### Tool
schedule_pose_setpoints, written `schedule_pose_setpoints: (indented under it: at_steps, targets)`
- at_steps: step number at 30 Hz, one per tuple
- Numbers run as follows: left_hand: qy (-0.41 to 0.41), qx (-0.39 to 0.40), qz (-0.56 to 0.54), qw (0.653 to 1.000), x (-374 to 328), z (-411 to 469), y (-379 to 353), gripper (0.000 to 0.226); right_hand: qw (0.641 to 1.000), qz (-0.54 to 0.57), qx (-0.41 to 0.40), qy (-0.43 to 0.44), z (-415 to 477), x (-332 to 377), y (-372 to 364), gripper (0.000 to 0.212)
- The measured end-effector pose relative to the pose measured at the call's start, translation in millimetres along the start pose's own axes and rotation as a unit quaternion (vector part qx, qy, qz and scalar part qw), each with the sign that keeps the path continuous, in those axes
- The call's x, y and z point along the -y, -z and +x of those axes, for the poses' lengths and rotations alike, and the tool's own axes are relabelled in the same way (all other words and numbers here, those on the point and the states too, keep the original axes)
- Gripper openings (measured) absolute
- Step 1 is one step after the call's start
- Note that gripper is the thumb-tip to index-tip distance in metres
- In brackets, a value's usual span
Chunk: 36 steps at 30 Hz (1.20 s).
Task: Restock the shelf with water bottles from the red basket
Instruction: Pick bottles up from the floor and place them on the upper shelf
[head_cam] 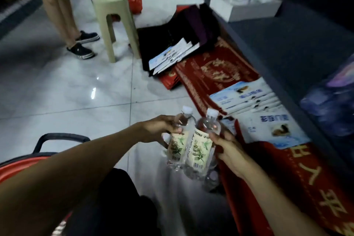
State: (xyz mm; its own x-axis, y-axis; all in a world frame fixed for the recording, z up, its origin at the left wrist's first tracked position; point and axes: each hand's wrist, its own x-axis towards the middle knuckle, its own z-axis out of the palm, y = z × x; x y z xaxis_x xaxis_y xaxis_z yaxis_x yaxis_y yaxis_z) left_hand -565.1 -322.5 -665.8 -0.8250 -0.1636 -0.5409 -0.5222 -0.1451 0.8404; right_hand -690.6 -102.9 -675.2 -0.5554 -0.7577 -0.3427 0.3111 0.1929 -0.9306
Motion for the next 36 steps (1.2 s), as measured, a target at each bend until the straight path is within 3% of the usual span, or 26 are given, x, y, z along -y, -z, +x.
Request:
schedule_pose_setpoints:
  at_steps: [4, 10, 15, 23, 27, 31, 33, 36]
  targets:
    - [-0.104, 0.015, -0.055, 0.993, -58.3, -45.1, -42.9, 0.047, 0.99, 0.1, -0.062, 0.082, -63.1, 67.2, -14.7, 0.058]
    - [-0.213, 0.013, -0.024, 0.977, -152.7, -108.5, -117.1, 0.046, 0.98, 0.034, -0.079, 0.178, -168.0, 153.5, -5.5, 0.056]
    - [-0.316, 0.057, -0.014, 0.947, -223.1, -153.0, -173.9, 0.034, 0.951, -0.01, -0.156, 0.266, -253.8, 214.9, 3.0, 0.06]
    - [-0.436, 0.127, 0.022, 0.891, -310.1, -213.5, -258.0, 0.037, 0.887, -0.055, -0.288, 0.357, -361.8, 292.2, 25.2, 0.069]
    - [-0.456, 0.158, 0.04, 0.875, -333.7, -223.7, -293.8, 0.049, 0.849, -0.053, -0.358, 0.384, -400.0, 302.4, 31.1, 0.053]
    - [-0.469, 0.175, 0.038, 0.865, -358.8, -231.0, -332.2, 0.067, 0.782, -0.086, -0.466, 0.405, -427.3, 312.2, 37.6, 0.1]
    - [-0.476, 0.176, 0.048, 0.86, -373.9, -234.2, -347.8, 0.089, 0.753, -0.103, -0.49, 0.427, -434.5, 321.2, 43.9, 0.101]
    - [-0.486, 0.195, 0.048, 0.851, -393.6, -239.6, -362.6, 0.079, 0.718, -0.134, -0.522, 0.44, -436.3, 334.7, 52.3, 0.094]
